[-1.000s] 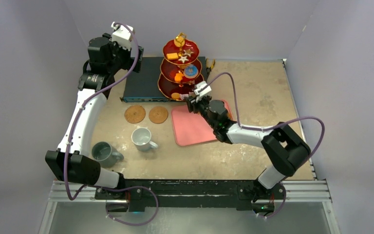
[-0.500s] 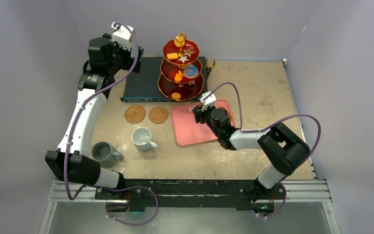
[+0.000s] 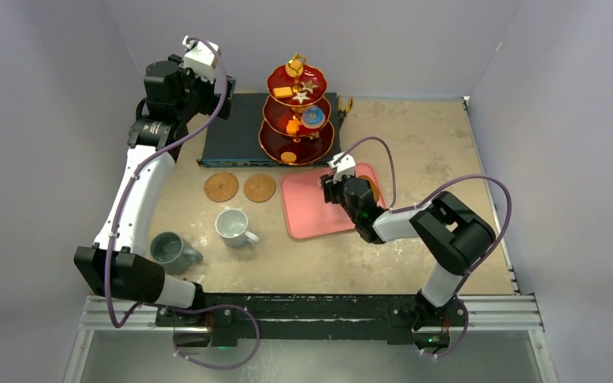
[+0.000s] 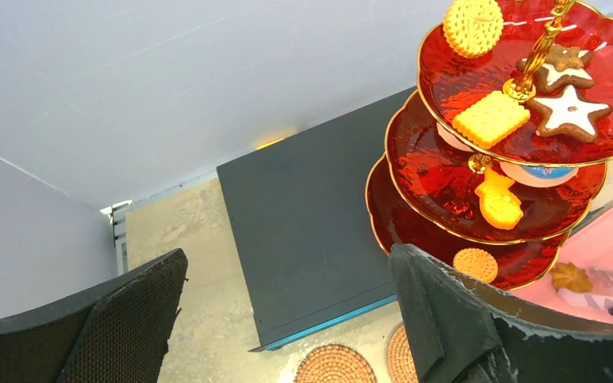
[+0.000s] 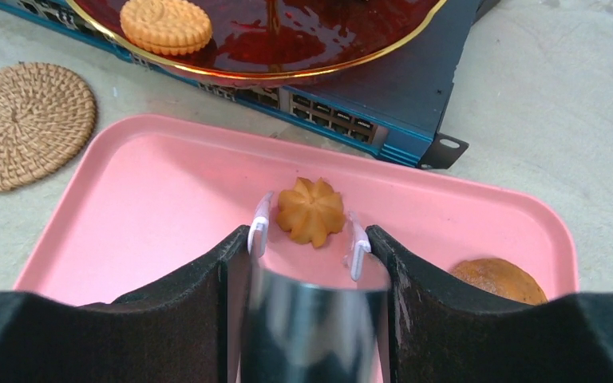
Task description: Serve the afternoon tea
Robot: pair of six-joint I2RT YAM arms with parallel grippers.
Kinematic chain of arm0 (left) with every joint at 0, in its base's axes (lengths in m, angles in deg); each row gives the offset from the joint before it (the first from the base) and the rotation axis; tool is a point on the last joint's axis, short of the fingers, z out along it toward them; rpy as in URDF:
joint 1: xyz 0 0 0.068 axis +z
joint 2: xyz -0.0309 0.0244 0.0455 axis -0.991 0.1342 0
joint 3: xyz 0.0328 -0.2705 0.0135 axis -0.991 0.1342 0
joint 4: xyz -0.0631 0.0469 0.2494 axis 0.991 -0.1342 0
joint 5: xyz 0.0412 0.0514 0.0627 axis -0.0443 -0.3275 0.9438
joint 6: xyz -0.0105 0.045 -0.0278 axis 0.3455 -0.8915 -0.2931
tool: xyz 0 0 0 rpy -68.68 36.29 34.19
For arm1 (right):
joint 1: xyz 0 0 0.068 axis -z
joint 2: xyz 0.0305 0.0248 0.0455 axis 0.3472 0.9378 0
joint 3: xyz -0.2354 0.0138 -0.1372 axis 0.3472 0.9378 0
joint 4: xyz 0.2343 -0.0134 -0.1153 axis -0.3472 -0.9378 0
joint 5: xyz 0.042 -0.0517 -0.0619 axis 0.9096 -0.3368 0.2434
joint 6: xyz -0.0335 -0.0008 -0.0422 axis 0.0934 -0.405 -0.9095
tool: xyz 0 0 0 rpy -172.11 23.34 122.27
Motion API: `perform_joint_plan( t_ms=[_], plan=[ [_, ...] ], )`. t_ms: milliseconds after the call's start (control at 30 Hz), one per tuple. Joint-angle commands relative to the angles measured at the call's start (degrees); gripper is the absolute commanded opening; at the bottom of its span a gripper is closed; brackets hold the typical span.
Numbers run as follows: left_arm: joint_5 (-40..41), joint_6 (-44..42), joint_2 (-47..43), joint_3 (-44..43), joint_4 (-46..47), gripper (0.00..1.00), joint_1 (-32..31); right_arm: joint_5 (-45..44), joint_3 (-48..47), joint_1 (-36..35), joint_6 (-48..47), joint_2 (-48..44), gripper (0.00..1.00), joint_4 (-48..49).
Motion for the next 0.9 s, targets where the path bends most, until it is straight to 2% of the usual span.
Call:
perform_joint_plan(
  t_ms=[0,200,433,867],
  plan=[
    [-0.75,0.47,-0.58,-2.16,1.06,0.99,0.52,-0.18,-2.23,0.54,0.33,1.45,0.55,3.64],
    [-0.59,0.29,-0.64,-2.12,1.06,0.99,0.53,0.65,-1.62,0.55,0.90,2.02,0.49,3.88],
    [-0.67,0.44,-0.64,-1.95,1.11,0.99,0.50,1.15,-1.14,0.55,-0.42,0.03,0.32,4.11],
    [-0.73,0.58,-0.77,-1.85,1.23,0.99,0.50,3.43,-5.31,0.55,-4.57,-9.03,0.31,0.34]
  ],
)
